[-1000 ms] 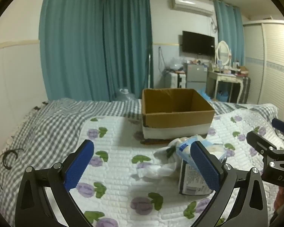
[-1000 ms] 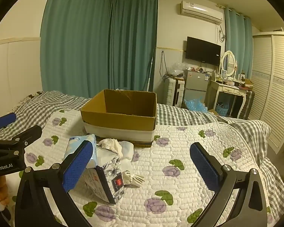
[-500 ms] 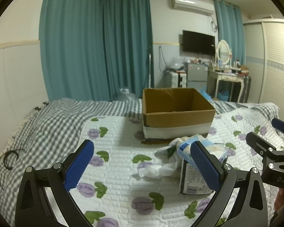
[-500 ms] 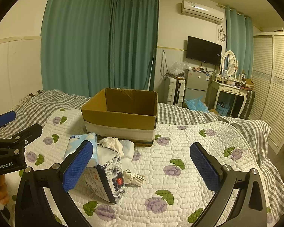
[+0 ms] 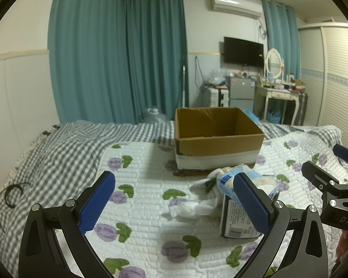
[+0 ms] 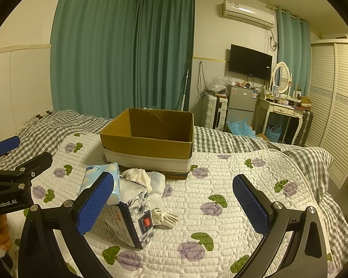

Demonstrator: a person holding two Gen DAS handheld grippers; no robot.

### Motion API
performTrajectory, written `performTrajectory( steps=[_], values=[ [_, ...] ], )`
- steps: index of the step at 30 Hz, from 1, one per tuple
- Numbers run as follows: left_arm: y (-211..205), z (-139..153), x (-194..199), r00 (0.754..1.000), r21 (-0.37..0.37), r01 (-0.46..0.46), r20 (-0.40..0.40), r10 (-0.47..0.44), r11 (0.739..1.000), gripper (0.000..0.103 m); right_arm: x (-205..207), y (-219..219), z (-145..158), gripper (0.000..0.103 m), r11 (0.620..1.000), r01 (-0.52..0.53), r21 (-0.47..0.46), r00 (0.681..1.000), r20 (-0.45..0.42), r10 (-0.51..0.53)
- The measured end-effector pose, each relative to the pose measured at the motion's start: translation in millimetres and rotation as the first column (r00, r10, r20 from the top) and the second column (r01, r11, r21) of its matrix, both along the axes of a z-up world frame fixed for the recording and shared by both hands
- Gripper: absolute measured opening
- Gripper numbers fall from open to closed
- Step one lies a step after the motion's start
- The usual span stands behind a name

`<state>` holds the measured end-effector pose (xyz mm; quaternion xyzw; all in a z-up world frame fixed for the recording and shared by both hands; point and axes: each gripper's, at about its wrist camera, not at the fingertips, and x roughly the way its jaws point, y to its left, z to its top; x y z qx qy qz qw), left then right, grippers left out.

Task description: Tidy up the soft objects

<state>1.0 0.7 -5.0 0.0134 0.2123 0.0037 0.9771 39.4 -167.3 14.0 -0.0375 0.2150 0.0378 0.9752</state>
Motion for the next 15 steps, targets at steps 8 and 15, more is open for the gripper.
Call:
performTrajectory(
  steps=[8,15],
  values=[
    [0.8,0.3,-0.2,1.000,0.000,-0.002,-0.002,0.002,1.000,0.103,0.2,1.3,-0.7,0.103,1.000,-0.002,0.001,1.000,-0.001,0.002],
    [0.7,0.2,-0.2,1.000,0.000,-0.001,-0.003,0.001,1.000,0.103,0.1,1.0,0.0,0.103,1.000,-0.004,0.002,1.000,-0.003,0.004]
  ],
)
